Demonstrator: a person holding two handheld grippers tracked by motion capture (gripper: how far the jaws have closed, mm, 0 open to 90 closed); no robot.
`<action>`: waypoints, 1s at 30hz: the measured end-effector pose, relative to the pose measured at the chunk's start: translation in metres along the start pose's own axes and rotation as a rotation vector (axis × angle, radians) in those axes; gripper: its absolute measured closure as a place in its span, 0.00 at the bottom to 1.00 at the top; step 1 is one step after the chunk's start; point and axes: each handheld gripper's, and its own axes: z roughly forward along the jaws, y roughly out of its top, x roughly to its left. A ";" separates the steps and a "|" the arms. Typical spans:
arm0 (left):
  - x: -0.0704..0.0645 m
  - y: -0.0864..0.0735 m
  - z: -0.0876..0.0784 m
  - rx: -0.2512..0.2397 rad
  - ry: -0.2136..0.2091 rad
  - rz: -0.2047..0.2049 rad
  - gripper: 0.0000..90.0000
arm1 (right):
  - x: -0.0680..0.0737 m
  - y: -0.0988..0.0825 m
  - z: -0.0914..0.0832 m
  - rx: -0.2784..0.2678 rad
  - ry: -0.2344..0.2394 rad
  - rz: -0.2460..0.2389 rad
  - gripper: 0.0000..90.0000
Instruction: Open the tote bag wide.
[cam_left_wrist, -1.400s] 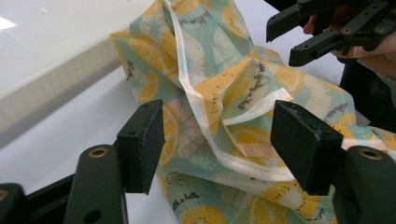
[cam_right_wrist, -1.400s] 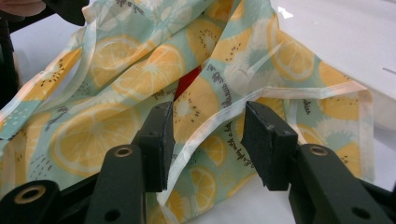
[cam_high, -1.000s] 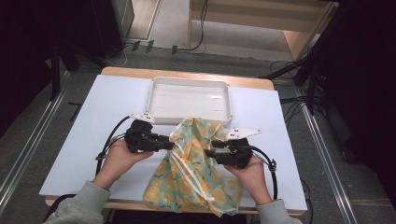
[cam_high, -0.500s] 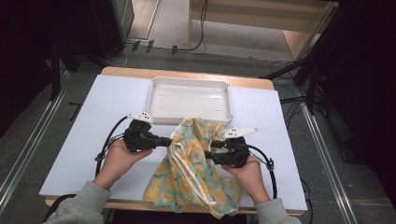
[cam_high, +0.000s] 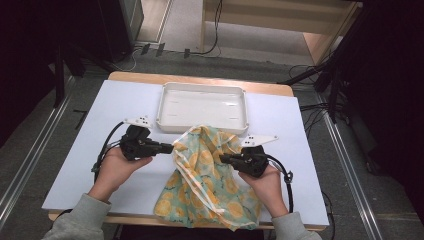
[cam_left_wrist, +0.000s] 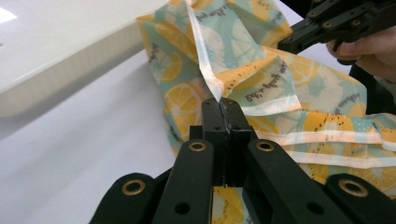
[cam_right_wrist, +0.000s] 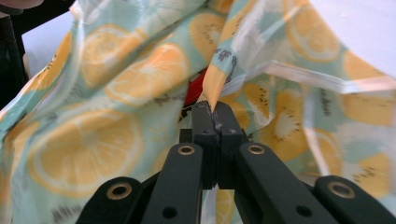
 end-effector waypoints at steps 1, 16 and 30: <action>0.001 -0.001 -0.003 -0.004 0.007 -0.002 1.00 | -0.001 0.000 -0.002 -0.003 -0.002 -0.006 1.00; 0.025 0.000 -0.038 0.014 0.066 -0.012 1.00 | -0.009 0.008 -0.030 -0.012 -0.051 -0.022 1.00; 0.042 0.000 -0.040 -0.022 0.064 -0.042 0.84 | -0.005 0.030 -0.015 -0.022 -0.064 -0.019 1.00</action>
